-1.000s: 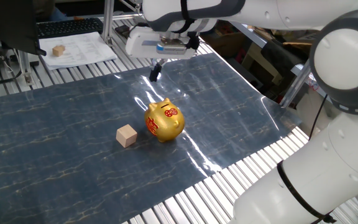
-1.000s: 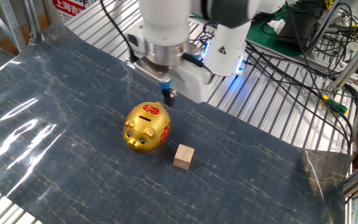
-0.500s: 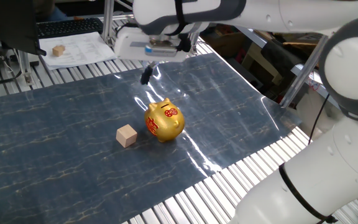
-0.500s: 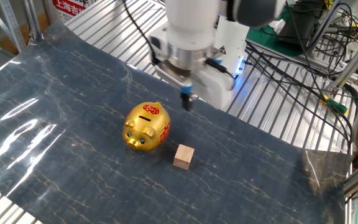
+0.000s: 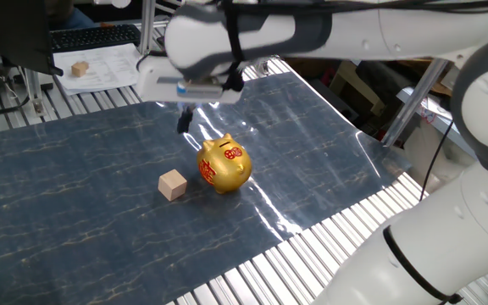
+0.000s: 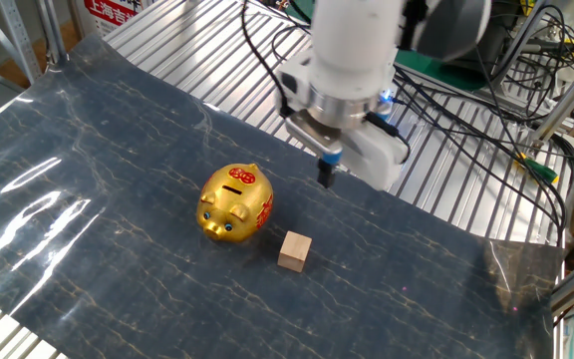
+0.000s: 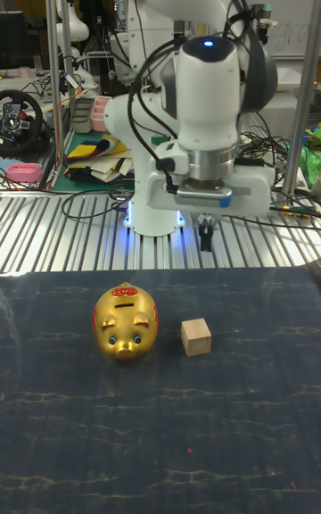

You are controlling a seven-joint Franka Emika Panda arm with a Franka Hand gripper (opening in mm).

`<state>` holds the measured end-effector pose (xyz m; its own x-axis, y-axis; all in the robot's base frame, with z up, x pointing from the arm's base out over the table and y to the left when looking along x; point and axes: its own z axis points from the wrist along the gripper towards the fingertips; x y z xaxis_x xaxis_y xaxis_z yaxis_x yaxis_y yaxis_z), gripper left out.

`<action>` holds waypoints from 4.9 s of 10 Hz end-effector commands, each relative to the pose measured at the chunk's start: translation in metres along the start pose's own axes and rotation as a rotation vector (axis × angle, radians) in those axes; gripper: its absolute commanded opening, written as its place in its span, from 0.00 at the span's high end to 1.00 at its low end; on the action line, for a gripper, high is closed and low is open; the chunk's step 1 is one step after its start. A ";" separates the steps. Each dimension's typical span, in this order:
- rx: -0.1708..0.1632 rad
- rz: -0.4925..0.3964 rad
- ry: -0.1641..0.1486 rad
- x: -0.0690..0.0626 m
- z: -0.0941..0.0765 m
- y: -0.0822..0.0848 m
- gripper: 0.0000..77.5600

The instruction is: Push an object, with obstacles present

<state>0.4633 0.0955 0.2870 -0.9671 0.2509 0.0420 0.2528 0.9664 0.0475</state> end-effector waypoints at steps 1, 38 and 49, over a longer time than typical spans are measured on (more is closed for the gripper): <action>0.001 0.014 -0.029 0.008 0.025 -0.002 1.00; 0.029 0.002 0.001 0.043 0.119 -0.005 1.00; 0.038 -0.087 -0.025 0.033 0.167 -0.019 1.00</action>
<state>0.4196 0.0962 0.1258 -0.9838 0.1775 0.0233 0.1778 0.9840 0.0109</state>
